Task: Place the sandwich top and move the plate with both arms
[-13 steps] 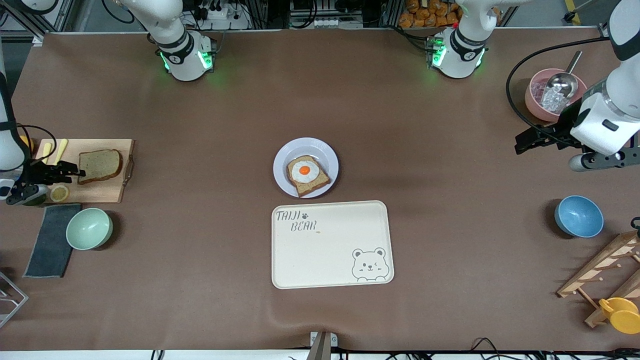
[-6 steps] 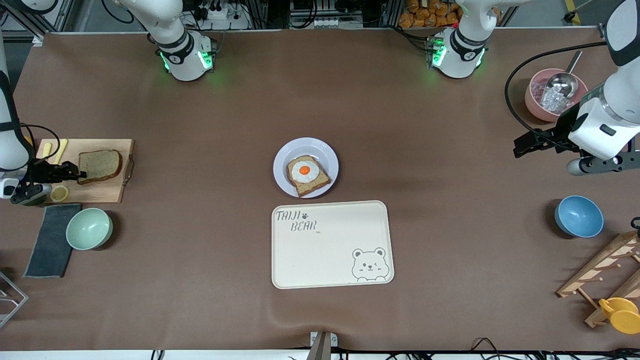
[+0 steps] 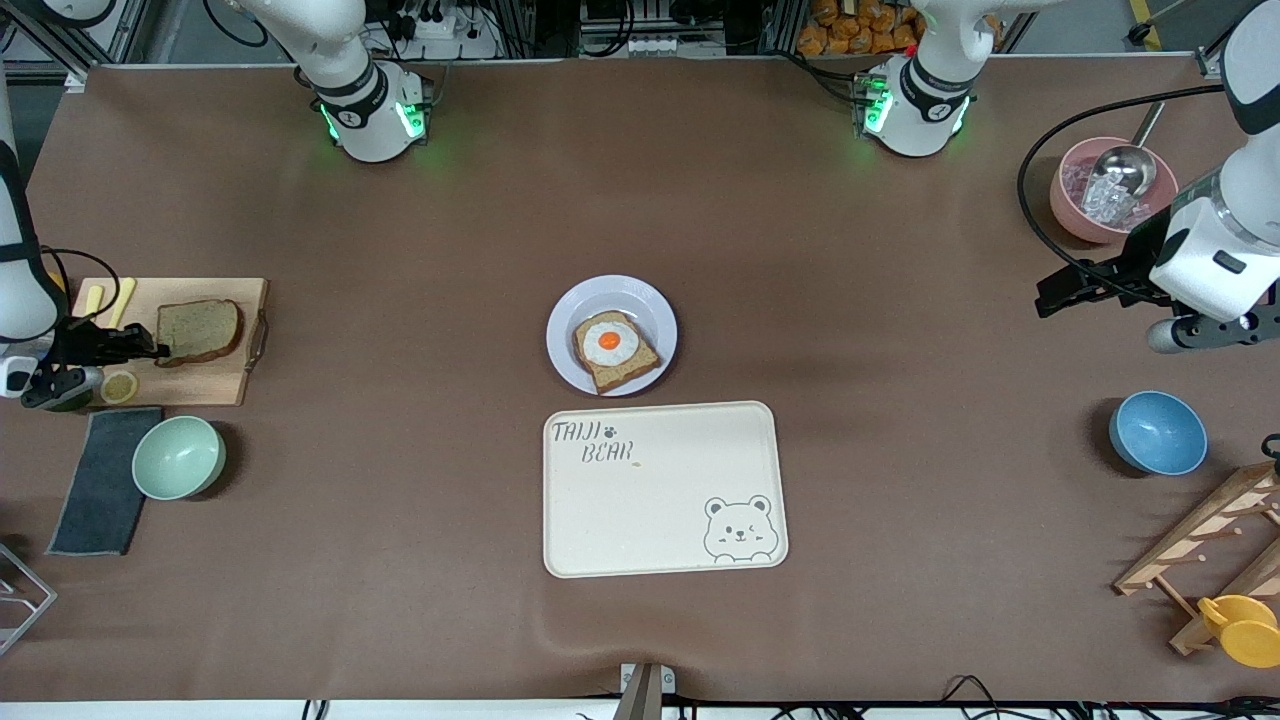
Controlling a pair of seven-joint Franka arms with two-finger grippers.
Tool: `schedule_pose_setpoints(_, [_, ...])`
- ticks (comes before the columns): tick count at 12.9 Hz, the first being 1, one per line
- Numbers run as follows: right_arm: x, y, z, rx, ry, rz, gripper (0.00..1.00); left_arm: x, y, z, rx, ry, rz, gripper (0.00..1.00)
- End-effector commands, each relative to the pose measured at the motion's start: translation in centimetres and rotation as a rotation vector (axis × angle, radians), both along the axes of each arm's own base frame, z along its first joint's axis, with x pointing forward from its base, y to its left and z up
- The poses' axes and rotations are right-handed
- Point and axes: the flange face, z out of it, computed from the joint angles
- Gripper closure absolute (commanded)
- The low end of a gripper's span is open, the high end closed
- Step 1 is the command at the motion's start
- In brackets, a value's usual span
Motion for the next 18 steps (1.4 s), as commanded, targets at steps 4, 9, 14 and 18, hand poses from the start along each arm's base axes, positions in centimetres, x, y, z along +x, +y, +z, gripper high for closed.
schedule_pose_setpoints(4, [2.2,2.7,4.8,0.037,0.017,-0.042,1.00,-0.1,0.1,0.8,-0.012,-0.021,-0.003,0.00])
schedule_pose_setpoints(9, [3.1,6.1,7.2,0.122,0.104,-0.126,1.00,-0.1,-0.6,0.6,-0.030,-0.024,-0.015,0.00])
schedule_pose_setpoints(14, [4.8,11.6,8.7,0.173,0.154,-0.179,1.00,-0.1,-1.8,0.2,-0.050,-0.009,-0.025,0.00])
schedule_pose_setpoints(18, [7.6,21.0,8.9,0.177,0.209,-0.233,1.00,-0.1,-2.1,-0.2,-0.051,-0.003,-0.030,0.00])
